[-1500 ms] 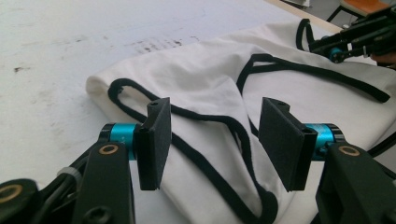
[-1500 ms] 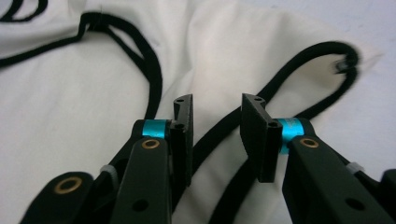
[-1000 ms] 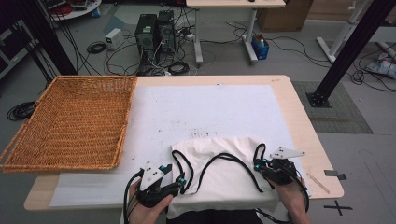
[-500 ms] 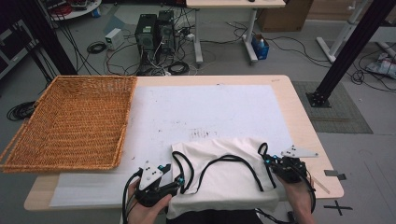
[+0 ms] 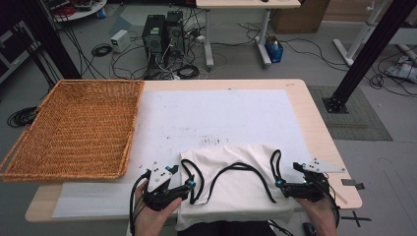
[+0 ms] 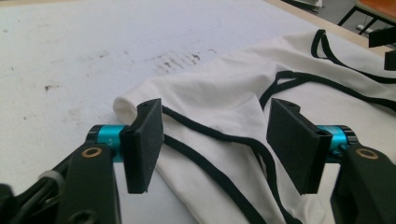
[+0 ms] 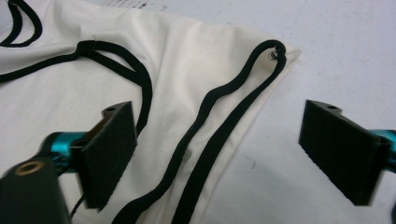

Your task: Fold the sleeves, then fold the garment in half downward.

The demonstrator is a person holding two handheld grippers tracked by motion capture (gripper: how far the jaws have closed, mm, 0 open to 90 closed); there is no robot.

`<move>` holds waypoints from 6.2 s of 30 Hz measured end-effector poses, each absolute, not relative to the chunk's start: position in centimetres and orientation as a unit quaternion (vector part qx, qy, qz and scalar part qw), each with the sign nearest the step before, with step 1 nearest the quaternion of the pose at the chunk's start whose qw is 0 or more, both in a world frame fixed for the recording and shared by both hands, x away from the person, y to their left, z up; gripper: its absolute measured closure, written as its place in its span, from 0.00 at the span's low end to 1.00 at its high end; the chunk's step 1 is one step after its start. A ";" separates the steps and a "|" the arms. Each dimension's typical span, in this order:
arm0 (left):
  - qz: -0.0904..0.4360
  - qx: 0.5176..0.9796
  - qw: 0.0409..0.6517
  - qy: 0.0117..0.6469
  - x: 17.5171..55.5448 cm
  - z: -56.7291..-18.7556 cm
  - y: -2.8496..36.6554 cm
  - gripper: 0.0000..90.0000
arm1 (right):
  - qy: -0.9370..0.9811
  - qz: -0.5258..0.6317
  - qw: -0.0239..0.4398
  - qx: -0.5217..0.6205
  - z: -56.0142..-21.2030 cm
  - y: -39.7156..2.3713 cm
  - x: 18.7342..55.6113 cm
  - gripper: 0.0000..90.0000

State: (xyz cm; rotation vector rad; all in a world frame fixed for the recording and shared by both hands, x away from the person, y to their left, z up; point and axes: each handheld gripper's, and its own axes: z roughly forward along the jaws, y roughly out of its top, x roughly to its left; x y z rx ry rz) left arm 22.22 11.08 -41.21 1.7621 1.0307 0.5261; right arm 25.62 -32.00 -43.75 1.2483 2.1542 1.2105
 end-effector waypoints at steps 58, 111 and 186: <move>0.196 0.793 0.369 0.443 33.3 -44.8 11.4 0.69 | 0.787 0.426 0.181 0.408 -43.8 -30.8 25.8 0.12; 0.165 0.791 0.401 0.432 33.2 -45.2 11.7 0.91 | 0.803 0.358 0.143 0.454 -44.6 -32.1 37.6 0.37; 0.210 0.662 0.509 0.508 50.9 -36.8 14.8 0.93 | 0.759 0.444 0.182 0.441 -36.4 -29.5 54.5 0.94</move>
